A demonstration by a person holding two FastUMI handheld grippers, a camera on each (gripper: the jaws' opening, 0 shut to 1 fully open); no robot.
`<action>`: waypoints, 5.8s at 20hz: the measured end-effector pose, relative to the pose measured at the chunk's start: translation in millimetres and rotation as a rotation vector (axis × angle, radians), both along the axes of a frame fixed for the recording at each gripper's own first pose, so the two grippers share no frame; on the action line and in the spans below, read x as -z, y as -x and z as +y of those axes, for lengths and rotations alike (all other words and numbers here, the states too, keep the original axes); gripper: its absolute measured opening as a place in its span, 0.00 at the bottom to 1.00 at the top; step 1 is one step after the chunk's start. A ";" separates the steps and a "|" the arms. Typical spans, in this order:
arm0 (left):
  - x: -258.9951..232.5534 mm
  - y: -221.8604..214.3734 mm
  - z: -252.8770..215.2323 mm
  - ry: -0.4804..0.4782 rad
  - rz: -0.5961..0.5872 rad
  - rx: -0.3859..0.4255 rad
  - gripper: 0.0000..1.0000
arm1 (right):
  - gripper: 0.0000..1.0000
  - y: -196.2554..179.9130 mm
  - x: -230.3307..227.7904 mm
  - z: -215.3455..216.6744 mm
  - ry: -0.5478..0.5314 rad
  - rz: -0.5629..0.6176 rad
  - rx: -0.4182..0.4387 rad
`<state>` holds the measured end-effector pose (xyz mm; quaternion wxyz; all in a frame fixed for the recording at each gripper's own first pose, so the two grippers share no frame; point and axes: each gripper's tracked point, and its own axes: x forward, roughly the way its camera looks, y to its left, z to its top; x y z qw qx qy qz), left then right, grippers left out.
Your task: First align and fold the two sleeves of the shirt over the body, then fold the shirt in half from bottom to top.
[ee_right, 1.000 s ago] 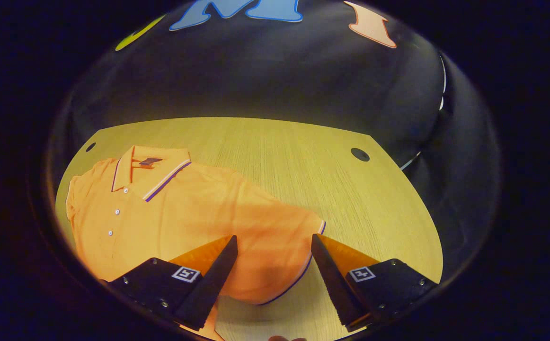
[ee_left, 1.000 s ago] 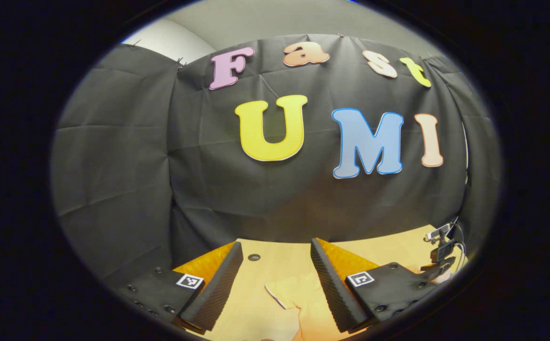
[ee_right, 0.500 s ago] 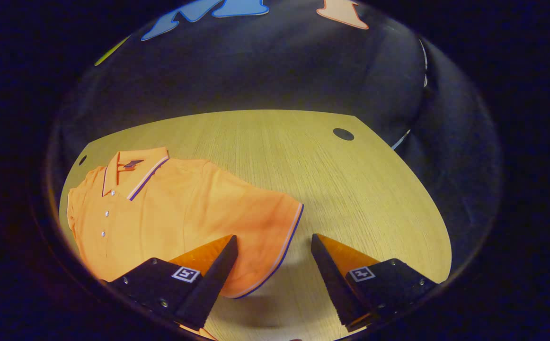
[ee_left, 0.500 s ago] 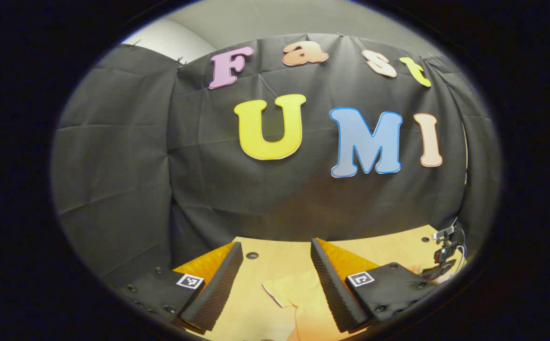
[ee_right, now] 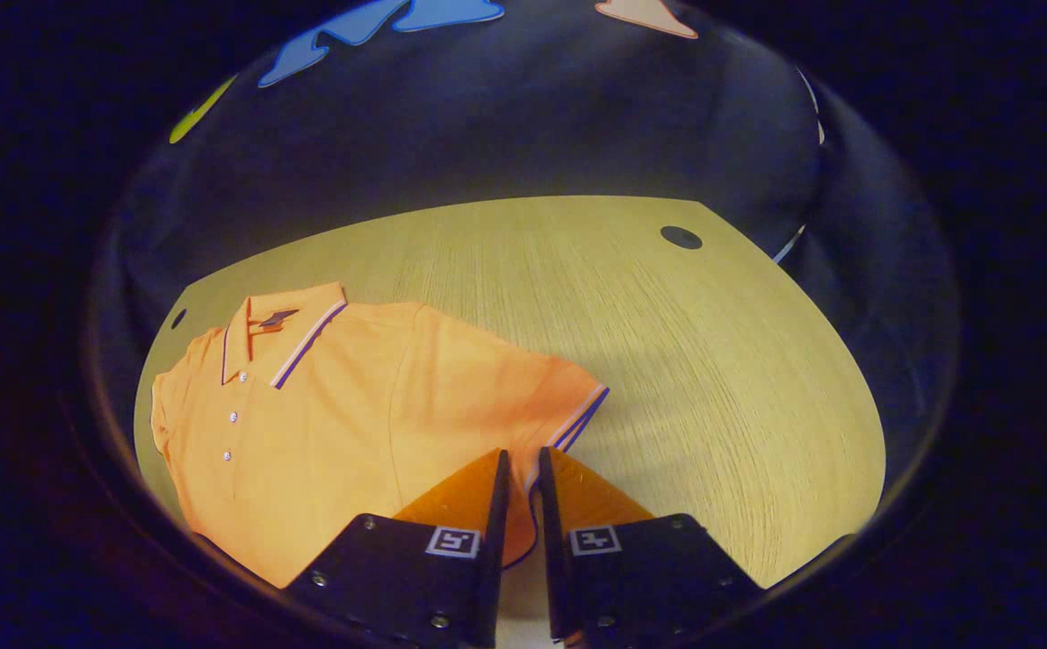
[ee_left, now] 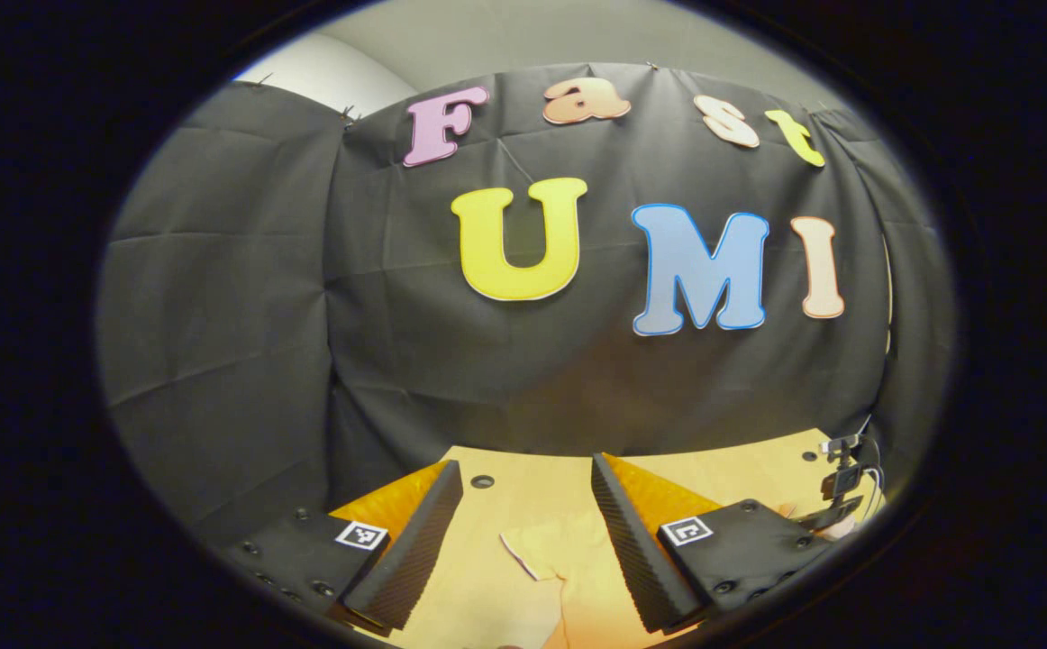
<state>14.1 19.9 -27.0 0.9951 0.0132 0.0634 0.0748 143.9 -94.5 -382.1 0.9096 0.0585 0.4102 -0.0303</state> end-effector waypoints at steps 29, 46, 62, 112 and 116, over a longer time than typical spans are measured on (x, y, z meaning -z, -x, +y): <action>7.1 21.2 49.9 0.018 0.004 -0.083 0.94 | 0.10 -9.4 -87.9 261.6 -0.074 -0.123 -0.514; 64.5 -63.6 36.0 0.005 0.051 0.075 0.95 | 0.45 42.7 -181.8 168.0 -0.033 -0.326 -0.341; 224.6 -185.8 -5.7 0.094 0.236 0.222 0.95 | 0.45 188.4 -219.2 99.2 -0.049 -0.276 -0.138; 395.4 -195.6 55.0 0.169 0.495 -0.138 0.15 | 0.44 242.5 -202.1 25.5 0.016 -0.133 0.038; 373.7 -213.2 6.5 0.129 0.461 -0.025 0.15 | 0.45 243.7 -202.5 23.5 0.017 -0.133 0.039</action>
